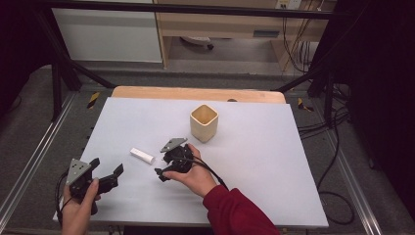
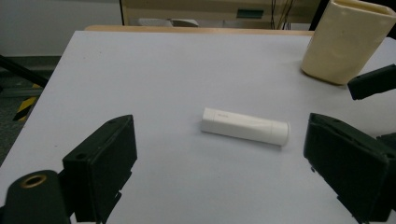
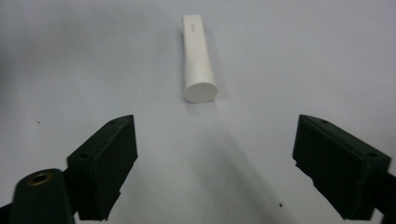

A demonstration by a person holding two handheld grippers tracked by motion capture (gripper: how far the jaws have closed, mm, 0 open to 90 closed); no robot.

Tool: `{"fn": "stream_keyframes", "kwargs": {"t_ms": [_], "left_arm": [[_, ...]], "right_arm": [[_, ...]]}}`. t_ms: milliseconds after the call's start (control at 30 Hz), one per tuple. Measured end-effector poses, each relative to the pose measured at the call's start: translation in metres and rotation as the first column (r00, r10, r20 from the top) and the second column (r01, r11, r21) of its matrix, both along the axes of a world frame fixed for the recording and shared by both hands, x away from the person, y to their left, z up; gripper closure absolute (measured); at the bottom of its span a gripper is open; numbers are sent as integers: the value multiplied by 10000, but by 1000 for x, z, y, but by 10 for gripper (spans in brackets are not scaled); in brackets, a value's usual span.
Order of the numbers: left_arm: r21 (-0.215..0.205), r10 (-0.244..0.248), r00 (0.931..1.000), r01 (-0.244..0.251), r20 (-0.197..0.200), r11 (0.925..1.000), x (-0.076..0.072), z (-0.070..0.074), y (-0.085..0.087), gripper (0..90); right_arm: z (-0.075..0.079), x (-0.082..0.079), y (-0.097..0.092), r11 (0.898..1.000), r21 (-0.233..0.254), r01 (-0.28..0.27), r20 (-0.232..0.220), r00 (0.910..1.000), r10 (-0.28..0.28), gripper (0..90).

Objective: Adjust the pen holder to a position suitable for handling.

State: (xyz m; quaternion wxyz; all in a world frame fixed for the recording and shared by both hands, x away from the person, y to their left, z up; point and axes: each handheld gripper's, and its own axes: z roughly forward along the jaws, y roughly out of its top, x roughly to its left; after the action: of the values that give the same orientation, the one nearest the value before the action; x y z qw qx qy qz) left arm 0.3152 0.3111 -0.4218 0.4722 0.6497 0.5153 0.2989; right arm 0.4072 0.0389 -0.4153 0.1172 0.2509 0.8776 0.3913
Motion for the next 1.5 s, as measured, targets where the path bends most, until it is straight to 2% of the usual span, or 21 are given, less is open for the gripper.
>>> {"fn": "stream_keyframes", "kwargs": {"t_ms": [133, 267, 400, 567, 633, 700, 767, 1000, 1067, 1233, 1333, 1433, 1500], "left_arm": [[32, -11, 10000, 12, -74, 10000, 1, -1, -1, 96], [137, 1, 9999, 0, -131, 9999, 2, -1, -3, 92], [183, -95, 9999, 97, -130, 9998, 1, -1, -4, 88], [100, 12, 9999, -11, -118, 9999, 0, -1, -1, 87], [48, 20, 9999, -19, -130, 10000, 1, -1, 0, 87], [38, -22, 10000, 22, -94, 10000, 1, -1, 0, 87], [91, -94, 9999, 95, -62, 9999, 1, -1, -1, 87], [55, -117, 9999, 117, 5, 9999, 1, 0, -1, 87], [-6, -158, 9998, 158, -98, 9999, 1, 0, -2, 87], [-11, -177, 9998, 177, -72, 9998, 1, 0, -3, 87], [-14, -193, 9997, 193, -115, 9998, 1, 0, -3, 87], [-157, -159, 9998, 158, -78, 9998, 1, 1, -1, 88], [-171, -152, 9999, 150, -73, 9997, 0, 1, 1, 89]], "right_arm": [[2, 3, 7, 9999, 4, -141, -23, 9999, 141, 192], [-2, 7, 19, 9991, -232, -345, 2, 9994, 345, 230], [-7, 13, 29, 9987, -208, -462, 21, 9989, 462, 293], [-14, 25, 39, 9991, 55, -422, -114, 9990, 423, 376], [-18, 28, 42, 9991, 95, -405, -314, 9987, 408, 406], [-22, 29, 46, 9986, -109, -508, -300, 9983, 505, 419], [-25, 33, 48, 9989, -30, -478, -451, 9978, 477, 439], [-34, 40, 58, 9976, -125, -675, -516, 9964, 668, 535], [-36, 41, 60, 9969, -225, -754, -485, 9961, 743, 570], [-35, 40, 66, 9913, -606, -1173, -103, 9931, 1169, 659], [-33, 40, 67, 9879, -825, -1317, -45, 9913, 1318, 668], [-31, 39, 67, 9840, -945, -1509, -177, 9886, 1499, 671], [-29, 38, 64, 9796, -1229, -1591, -71, 9872, 1594, 671]]}}
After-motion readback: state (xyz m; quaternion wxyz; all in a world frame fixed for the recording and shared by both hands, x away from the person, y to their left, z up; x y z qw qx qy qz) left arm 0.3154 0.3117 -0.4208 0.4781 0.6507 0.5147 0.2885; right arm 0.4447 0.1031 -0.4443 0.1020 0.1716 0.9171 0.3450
